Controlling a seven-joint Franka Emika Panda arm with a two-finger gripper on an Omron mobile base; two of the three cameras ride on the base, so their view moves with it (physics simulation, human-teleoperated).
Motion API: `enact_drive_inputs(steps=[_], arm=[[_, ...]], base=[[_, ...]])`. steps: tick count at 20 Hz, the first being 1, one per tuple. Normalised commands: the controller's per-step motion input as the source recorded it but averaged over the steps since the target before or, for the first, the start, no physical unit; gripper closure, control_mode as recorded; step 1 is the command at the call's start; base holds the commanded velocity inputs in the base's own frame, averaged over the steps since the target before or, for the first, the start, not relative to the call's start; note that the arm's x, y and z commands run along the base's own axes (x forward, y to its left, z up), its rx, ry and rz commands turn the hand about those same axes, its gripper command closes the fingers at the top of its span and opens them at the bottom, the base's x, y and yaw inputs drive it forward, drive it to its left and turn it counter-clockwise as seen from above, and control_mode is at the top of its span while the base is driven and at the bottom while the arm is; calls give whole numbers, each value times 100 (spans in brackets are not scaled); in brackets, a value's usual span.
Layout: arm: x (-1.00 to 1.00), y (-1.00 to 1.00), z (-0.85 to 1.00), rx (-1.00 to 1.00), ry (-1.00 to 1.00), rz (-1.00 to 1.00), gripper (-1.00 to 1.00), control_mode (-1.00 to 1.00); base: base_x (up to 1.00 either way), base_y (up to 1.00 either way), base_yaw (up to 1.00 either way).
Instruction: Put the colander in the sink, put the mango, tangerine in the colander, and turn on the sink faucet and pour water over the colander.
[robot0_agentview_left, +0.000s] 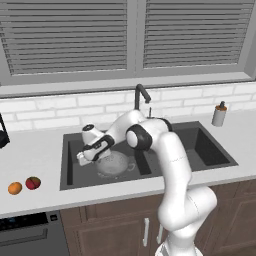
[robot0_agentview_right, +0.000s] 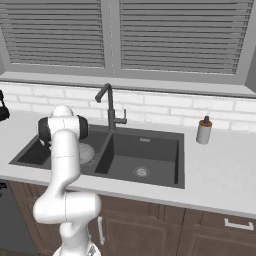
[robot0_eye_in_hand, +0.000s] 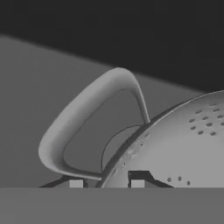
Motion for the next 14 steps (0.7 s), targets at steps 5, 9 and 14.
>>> enact_drive_inputs(steps=[5, 9, 14], arm=[[20, -17, -31, -6, 0, 0, 100, -100], [20, -40, -29, -8, 0, 3, 100, -100], [7, -53, -21, -5, 0, 10, 100, -100]], base=[[0, 0, 0], [0, 0, 0], [0, 0, 0]])
